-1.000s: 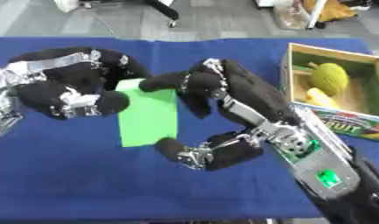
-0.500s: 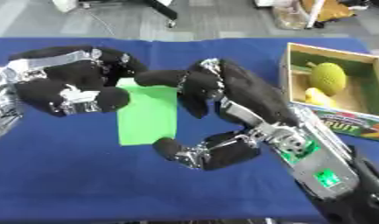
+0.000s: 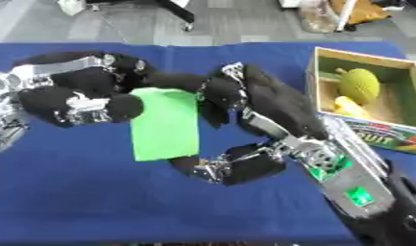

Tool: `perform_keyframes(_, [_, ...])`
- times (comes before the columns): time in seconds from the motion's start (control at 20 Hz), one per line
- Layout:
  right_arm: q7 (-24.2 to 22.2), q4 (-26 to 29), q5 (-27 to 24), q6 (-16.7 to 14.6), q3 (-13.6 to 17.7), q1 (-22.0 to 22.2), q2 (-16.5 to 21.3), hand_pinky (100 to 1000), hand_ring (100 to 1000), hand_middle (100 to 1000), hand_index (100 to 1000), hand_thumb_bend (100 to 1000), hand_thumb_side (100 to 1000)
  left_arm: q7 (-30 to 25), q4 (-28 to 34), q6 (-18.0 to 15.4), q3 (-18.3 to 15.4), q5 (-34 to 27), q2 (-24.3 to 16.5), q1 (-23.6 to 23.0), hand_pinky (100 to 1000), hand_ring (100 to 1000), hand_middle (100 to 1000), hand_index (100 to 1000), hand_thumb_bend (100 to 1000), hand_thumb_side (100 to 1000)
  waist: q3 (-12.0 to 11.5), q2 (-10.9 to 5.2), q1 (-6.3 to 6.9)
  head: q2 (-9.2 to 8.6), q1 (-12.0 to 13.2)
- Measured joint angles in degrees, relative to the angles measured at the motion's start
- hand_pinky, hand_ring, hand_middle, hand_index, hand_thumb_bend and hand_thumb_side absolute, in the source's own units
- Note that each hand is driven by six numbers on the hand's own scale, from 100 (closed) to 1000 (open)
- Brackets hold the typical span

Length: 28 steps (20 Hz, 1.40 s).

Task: Pick up the objects with one hand, pass them to the other hand, and then place them into the box on the other side of the table.

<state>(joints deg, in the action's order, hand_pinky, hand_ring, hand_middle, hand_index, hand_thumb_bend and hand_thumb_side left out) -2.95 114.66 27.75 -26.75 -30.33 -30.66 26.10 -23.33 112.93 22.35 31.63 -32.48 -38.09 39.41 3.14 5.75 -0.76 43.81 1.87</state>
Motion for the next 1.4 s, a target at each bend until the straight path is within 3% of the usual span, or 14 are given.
perform_keyframes(0.3, [0.1, 0.0, 1.6, 0.7, 0.2, 0.3, 0.1, 186, 203, 224, 863, 296, 238, -0.4, 0.0, -0.7, 0.0, 0.5, 0.0, 0.0, 674, 507, 469, 623, 100, 434, 0.0, 0.00, 0.00, 0.00, 0.0])
perform_keyframes(0.65, [0.5, 0.1, 1.7, 1.6, -0.1, 0.5, 0.1, 173, 188, 201, 572, 179, 178, -1.0, 0.0, -1.4, 0.0, 2.3, 0.0, 0.0, 676, 517, 480, 636, 100, 422, 0.0, 0.00, 0.00, 0.00, -0.2])
perform_keyframes(0.8, [1.0, 0.1, 1.6, 2.1, -0.3, 0.5, 0.1, 169, 184, 194, 536, 140, 157, -1.0, 0.0, -2.0, -0.3, 3.3, -0.1, 0.0, 682, 536, 502, 661, 100, 442, 0.0, 0.00, 0.00, 0.00, -0.2])
perform_keyframes(1.05, [2.1, 0.1, 0.5, 2.9, -0.4, 0.5, 0.1, 175, 186, 194, 528, 118, 155, -1.3, 0.2, -4.6, -1.2, 5.6, -0.6, -0.7, 739, 653, 621, 755, 366, 722, 0.0, 0.00, 0.00, 0.00, -0.2])
perform_keyframes(1.25, [3.0, -0.2, -0.9, 3.5, 0.5, 0.8, 1.1, 180, 188, 197, 530, 100, 159, -2.1, 0.7, -8.6, -4.2, 9.1, -2.9, -3.0, 775, 737, 713, 777, 440, 774, 0.0, 0.00, 0.00, 0.00, -0.3])
perform_keyframes(1.4, [3.7, -0.3, -2.0, 4.0, 1.9, 1.3, 2.7, 184, 191, 200, 530, 105, 153, -0.6, 0.7, -11.3, -7.7, 12.2, -4.9, -5.8, 785, 751, 734, 784, 455, 786, 0.0, 0.00, 0.00, 0.00, -0.5])
